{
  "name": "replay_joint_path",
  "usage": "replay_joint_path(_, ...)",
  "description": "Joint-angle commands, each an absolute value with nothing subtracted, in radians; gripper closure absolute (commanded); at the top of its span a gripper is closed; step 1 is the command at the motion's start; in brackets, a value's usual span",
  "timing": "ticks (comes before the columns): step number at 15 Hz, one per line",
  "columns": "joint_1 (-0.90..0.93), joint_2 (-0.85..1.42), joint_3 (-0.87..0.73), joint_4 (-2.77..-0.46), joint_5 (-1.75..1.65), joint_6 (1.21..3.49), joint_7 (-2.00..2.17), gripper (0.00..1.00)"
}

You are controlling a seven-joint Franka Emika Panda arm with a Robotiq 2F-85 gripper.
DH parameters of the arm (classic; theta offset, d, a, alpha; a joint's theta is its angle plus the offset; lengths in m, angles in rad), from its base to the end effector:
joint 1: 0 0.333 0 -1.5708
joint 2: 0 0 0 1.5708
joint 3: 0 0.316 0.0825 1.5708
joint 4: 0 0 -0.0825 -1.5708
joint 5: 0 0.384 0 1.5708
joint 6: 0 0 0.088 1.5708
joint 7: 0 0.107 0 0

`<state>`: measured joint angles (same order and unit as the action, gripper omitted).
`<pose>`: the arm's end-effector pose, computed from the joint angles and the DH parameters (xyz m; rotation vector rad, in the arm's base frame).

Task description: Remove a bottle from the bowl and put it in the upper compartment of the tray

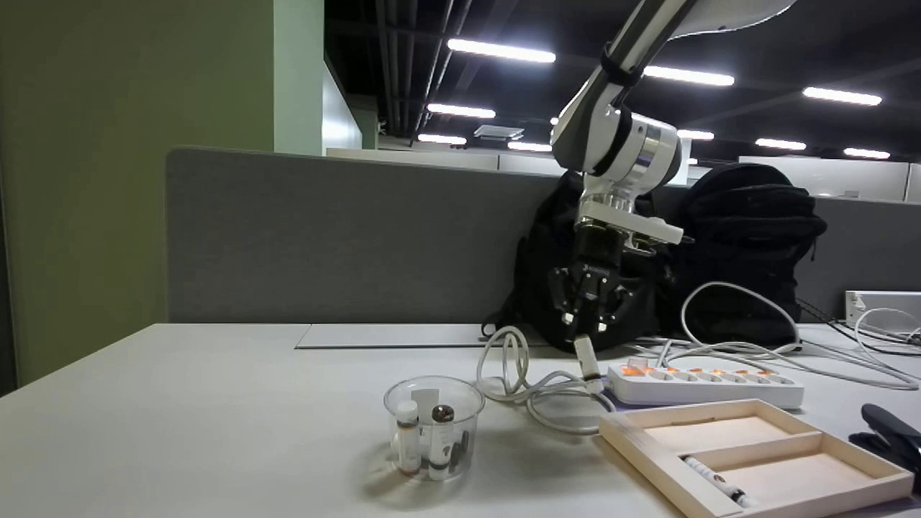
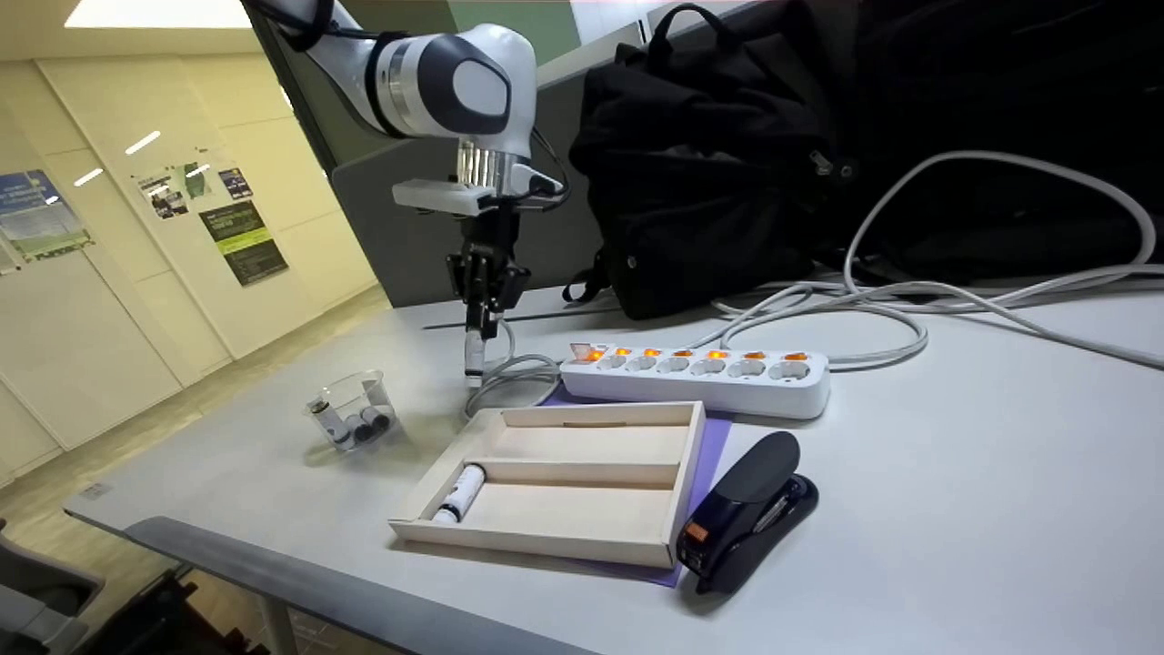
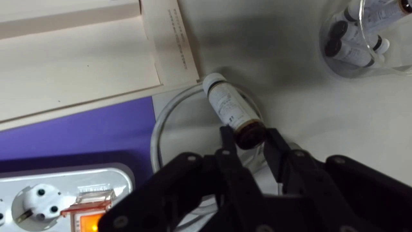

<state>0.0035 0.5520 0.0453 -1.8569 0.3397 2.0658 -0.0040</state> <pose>0.6019 0.0459 0.2009 -2.8054 0.2313 0.4965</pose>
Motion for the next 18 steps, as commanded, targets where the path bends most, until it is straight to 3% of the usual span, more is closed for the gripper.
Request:
replay_joint_path(1,0.003,0.567,0.019,-1.821,0.277,1.972,0.063,0.93)
replay_joint_path(18,-0.003,0.729,-0.018,-1.694,0.17,1.795,0.065,0.93)
